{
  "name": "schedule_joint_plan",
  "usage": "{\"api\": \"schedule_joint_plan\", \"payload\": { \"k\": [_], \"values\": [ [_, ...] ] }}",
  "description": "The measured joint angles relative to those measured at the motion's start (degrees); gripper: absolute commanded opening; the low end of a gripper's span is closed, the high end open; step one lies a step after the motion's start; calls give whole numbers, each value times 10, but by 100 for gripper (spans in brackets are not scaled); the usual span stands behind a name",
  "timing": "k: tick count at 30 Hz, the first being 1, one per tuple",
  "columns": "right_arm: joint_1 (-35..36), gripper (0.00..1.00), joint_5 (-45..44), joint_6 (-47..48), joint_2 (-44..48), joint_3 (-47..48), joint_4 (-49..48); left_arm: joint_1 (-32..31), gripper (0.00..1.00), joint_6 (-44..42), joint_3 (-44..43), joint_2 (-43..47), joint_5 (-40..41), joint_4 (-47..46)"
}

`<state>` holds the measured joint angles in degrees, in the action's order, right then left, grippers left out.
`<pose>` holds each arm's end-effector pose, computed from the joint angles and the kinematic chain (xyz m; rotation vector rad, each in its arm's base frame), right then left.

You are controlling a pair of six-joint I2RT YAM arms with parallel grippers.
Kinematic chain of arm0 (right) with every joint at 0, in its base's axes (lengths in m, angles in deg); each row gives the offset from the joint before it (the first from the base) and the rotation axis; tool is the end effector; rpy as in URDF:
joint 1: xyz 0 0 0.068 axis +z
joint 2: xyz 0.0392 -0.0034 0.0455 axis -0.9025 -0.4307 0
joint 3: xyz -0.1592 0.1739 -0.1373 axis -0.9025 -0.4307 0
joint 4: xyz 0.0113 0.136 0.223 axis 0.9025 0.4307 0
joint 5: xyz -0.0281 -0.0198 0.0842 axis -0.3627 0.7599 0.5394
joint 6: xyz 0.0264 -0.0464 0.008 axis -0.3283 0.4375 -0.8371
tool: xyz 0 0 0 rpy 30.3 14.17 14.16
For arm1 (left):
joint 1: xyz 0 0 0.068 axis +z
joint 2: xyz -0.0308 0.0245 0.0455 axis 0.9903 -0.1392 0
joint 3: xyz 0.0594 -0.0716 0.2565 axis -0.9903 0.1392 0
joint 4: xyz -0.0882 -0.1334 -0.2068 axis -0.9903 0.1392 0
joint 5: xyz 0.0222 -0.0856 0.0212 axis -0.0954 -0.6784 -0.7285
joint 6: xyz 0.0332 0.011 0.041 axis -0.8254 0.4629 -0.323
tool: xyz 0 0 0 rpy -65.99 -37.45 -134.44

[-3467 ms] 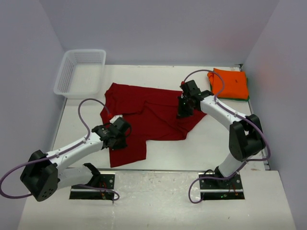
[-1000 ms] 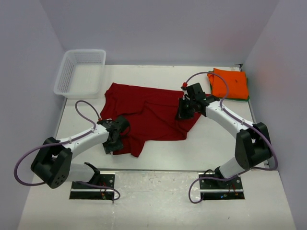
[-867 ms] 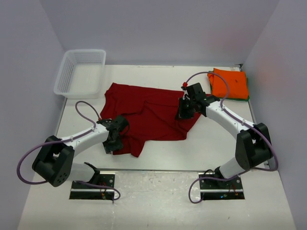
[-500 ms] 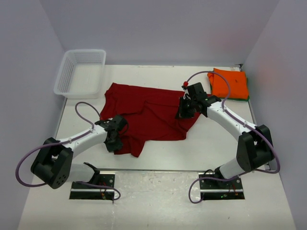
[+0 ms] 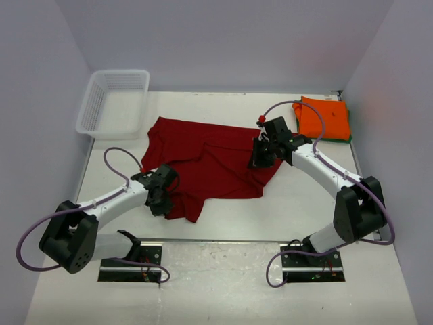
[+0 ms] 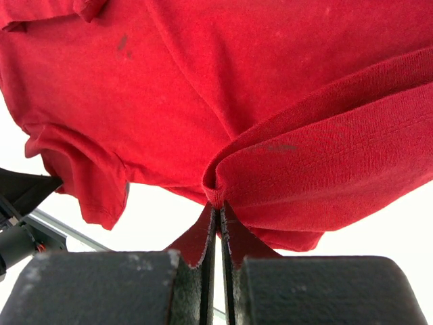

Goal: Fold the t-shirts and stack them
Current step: Grap the side of the flattened tshirt closest away from the robot with both arms

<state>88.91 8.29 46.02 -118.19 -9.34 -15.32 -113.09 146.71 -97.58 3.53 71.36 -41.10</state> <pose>0.2846 0.1390 0.2460 -0.0474 2.6204 0.6594 0.1653 -0.0928 0.1561 -0.6724 2.8357 0.0150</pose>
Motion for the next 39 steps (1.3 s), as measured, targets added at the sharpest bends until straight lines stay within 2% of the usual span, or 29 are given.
{"api": "schedule_joint_plan", "payload": {
  "k": [5,10,23,39],
  "values": [
    [0,0,-3,-1,0,0,5,-1,0,9,4,31,-16,13],
    [0,0,-24,-2,22,0,23,-6,0,20,-3,101,-19,36],
    [0,0,-136,-20,182,-17,135,-24,0,44,-39,264,-24,114],
    [0,0,-249,-62,307,-49,258,-24,0,45,-101,331,-16,192]
  ]
}}
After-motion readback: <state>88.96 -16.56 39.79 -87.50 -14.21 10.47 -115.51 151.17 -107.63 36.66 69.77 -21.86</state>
